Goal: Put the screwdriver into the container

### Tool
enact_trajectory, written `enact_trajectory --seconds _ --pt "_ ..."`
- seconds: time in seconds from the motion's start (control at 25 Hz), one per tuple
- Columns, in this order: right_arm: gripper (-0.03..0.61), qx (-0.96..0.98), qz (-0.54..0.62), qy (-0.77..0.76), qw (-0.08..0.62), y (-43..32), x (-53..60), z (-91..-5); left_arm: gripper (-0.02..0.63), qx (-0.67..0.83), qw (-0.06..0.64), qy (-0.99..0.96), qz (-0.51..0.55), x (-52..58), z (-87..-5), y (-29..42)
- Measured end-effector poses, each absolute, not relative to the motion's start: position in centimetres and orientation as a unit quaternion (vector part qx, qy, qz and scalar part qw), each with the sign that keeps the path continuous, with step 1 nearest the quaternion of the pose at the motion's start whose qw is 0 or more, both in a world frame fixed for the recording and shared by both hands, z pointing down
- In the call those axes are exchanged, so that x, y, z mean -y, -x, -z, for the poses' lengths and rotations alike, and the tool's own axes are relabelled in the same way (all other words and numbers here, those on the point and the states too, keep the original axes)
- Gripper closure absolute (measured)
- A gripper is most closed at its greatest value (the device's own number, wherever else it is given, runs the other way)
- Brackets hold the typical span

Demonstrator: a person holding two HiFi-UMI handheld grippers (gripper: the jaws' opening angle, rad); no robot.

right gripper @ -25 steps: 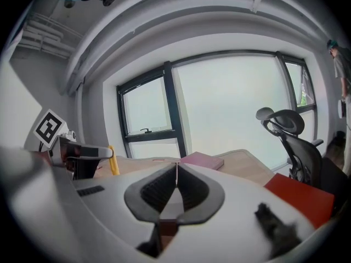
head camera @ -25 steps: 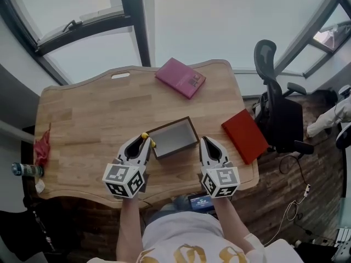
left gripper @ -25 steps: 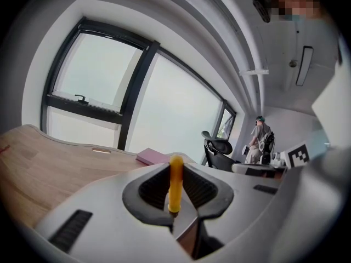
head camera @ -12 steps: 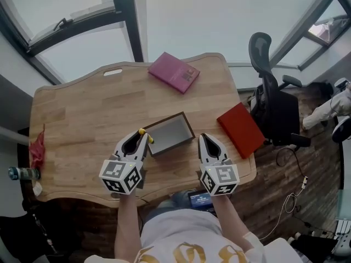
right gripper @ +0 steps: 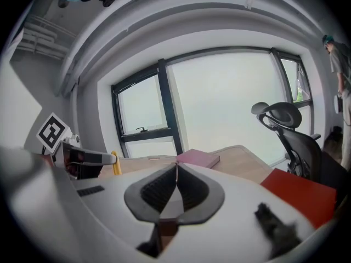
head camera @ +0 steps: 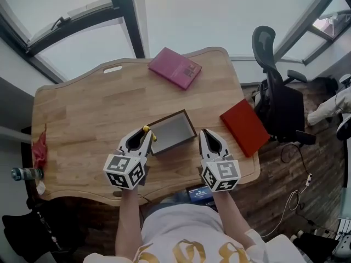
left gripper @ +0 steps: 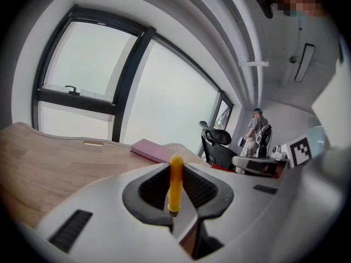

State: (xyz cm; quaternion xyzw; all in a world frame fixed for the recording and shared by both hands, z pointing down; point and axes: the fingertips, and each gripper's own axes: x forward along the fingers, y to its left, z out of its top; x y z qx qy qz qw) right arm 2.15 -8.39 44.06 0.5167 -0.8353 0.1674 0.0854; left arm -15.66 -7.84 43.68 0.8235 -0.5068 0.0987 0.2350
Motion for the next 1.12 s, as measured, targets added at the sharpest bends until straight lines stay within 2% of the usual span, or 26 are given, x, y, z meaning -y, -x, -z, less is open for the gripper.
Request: enact_trajectory --seconds 1.12 --pt "0.546 0.843 -0.195 -0.487 0.119 -0.4 11.4 -47.6 0.537 0.457 0.272 -0.825 -0.191 9.3 -49.1 13.8"
